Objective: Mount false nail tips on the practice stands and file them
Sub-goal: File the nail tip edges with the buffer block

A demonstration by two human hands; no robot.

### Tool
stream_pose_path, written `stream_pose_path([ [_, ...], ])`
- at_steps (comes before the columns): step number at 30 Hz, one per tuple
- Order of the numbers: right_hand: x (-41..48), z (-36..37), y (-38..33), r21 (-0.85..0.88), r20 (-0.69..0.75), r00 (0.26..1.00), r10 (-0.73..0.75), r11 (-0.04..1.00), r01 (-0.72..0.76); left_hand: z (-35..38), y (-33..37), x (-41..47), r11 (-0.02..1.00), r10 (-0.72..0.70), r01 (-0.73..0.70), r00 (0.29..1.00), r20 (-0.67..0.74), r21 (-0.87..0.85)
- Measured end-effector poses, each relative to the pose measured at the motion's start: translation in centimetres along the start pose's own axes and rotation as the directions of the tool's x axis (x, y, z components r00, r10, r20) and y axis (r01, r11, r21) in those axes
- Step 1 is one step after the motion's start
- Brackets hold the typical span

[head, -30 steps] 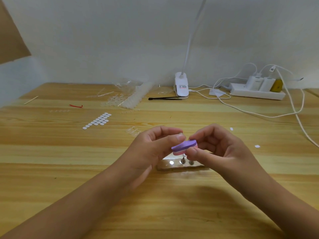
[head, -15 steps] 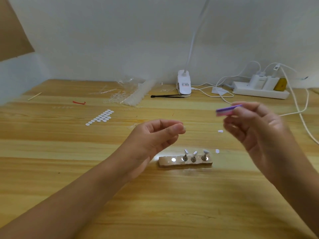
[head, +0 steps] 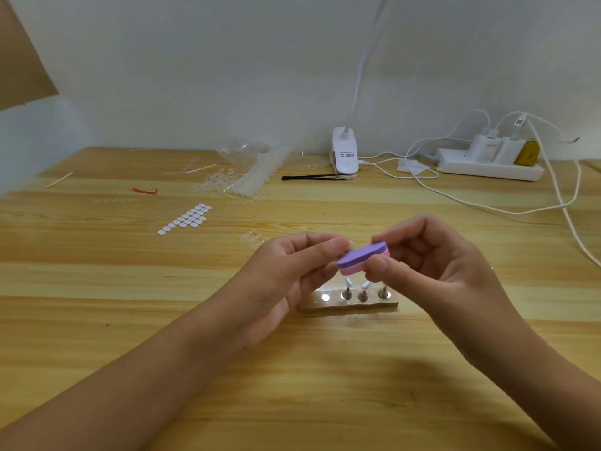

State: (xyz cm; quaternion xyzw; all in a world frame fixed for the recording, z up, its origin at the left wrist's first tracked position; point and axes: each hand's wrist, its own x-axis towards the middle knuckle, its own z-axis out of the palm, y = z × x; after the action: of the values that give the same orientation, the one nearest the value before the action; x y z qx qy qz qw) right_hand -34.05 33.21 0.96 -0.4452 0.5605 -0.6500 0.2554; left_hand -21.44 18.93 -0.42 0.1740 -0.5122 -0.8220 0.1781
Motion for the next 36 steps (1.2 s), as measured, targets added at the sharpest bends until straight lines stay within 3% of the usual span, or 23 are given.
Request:
stream_pose_path([
  [5, 0.1, -0.3, 0.5, -0.028, 0.031, 0.998, 0.055, 0.998, -0.054, 0.0, -0.2, 0.1, 1.000, -0.027, 0.027, 0.999, 0.027, -0.003],
  [11, 1.2, -2.6, -0.1, 0.240, -0.266, 0.962, -0.063, 0.962, 0.130, -0.2, 0.0, 0.2, 1.000, -0.014, 0.014, 1.000, 0.022, -0.023],
  [13, 1.2, -3.0, -0.3, 0.127, -0.186, 0.982, -0.041, 0.990, 0.066, -0.3, -0.1, 0.3, 1.000, -0.017, 0.018, 1.000, 0.018, -0.022],
  [15, 0.9, -2.5, 0.0, -0.018, 0.019, 0.999, 0.026, 1.000, -0.026, -0.2, -0.2, 0.2, 1.000, -0.029, 0.029, 0.999, 0.021, -0.004],
  [18, 0.4, -1.3, 0.3, -0.072, 0.143, 0.987, 0.068, 0.996, -0.058, -0.1, -0.1, 0.0, 0.990, 0.000, -0.008, 0.998, 0.061, 0.141],
  [22, 1.1, -2.0, 0.3, 0.083, -0.036, 0.999, 0.013, 0.996, -0.010, -0.3, 0.4, -0.2, 0.870, 0.050, -0.100, 0.992, 0.115, 0.483],
  [25, 1.4, -2.9, 0.4, 0.101, -0.050, 0.999, 0.003, 0.995, 0.002, -0.6, 0.9, -0.3, 0.852, 0.074, -0.137, 0.987, 0.144, 0.505],
  [30, 1.5, -3.1, 0.4, 0.141, -0.021, 0.999, 0.039, 0.989, -0.035, -2.0, 2.6, 0.1, 0.880, 0.096, -0.109, 0.994, 0.052, 0.463],
  [36, 1.5, -3.3, 0.5, 0.160, -0.013, 0.990, 0.142, 0.977, -0.138, -2.9, 3.1, 0.3, 0.657, 0.068, -0.099, 0.995, 0.071, 0.747],
])
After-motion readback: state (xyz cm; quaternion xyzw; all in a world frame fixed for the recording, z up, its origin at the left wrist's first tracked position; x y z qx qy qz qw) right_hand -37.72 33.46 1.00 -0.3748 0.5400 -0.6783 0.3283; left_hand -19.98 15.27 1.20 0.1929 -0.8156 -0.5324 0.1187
